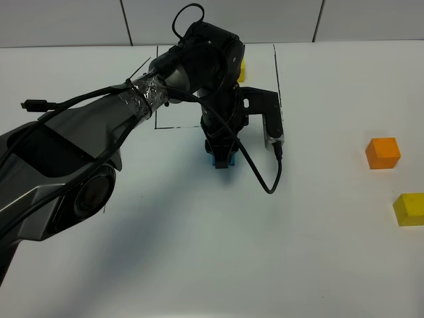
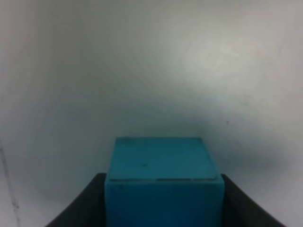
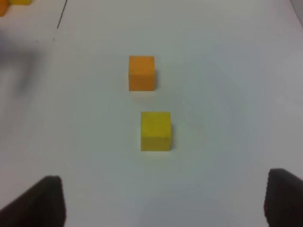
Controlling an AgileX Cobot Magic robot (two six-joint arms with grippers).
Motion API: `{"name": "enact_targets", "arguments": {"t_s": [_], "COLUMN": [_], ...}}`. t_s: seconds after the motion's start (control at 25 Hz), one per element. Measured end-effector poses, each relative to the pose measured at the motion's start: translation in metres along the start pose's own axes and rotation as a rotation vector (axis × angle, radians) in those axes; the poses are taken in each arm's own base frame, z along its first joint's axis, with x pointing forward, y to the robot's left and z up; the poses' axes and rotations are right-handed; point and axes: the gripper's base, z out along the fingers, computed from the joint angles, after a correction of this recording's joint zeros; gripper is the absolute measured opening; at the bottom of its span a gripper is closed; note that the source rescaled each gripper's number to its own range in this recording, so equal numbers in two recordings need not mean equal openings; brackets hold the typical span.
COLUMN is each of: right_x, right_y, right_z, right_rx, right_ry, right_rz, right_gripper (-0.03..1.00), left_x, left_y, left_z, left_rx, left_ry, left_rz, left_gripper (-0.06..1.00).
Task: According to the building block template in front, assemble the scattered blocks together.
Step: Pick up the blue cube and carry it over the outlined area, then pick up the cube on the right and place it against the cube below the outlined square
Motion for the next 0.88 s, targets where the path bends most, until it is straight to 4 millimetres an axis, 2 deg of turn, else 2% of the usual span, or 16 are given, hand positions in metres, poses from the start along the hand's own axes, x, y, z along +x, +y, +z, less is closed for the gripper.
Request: {"name": "enact_targets", "arguments": {"t_s": [0.12,0.2,0.28,0.44,0.48,0.52,0.68,0.88], "right_x": [0.000,0.000,0.000,0.000,0.000,0.000,0.000,0.000], "right_y": [0.000,0.000,0.000,0.000,0.000,0.000,0.000,0.000], "right_z": [0.000,0.000,0.000,0.000,0.000,0.000,0.000,0.000], "right_rx": [0.000,0.000,0.000,0.000,0.000,0.000,0.000,0.000], "right_ry": [0.000,0.000,0.000,0.000,0.000,0.000,0.000,0.000], "right_rz": [0.001,0.001,0.001,0.001,0.001,0.001,0.001,0.001], "right_gripper": [0.72,0.72,0.72,0.72,0.72,0.72,0.72,0.72], "left_x": [0.000,0.000,0.000,0.000,0.000,0.000,0.000,0.000], "left_y": [0.000,0.000,0.000,0.000,0.000,0.000,0.000,-0.001], "left_z": [0.000,0.001,0.003,0.004,0.004,0.004,-0.009,-0.044], "left_rx": [0.000,0.002,0.005,0.006,0.006,0.006,-0.014,-0.068], "left_ry": [0.000,0.001,0.004,0.004,0.004,0.004,-0.011,-0.053], "left_rz": [0.000,0.000,0.000,0.000,-0.002,-0.007,-0.024,-0.068], "left_gripper": [0.01,0.10,0.29,0.79,0.89,0.95,1.00,1.00]}}
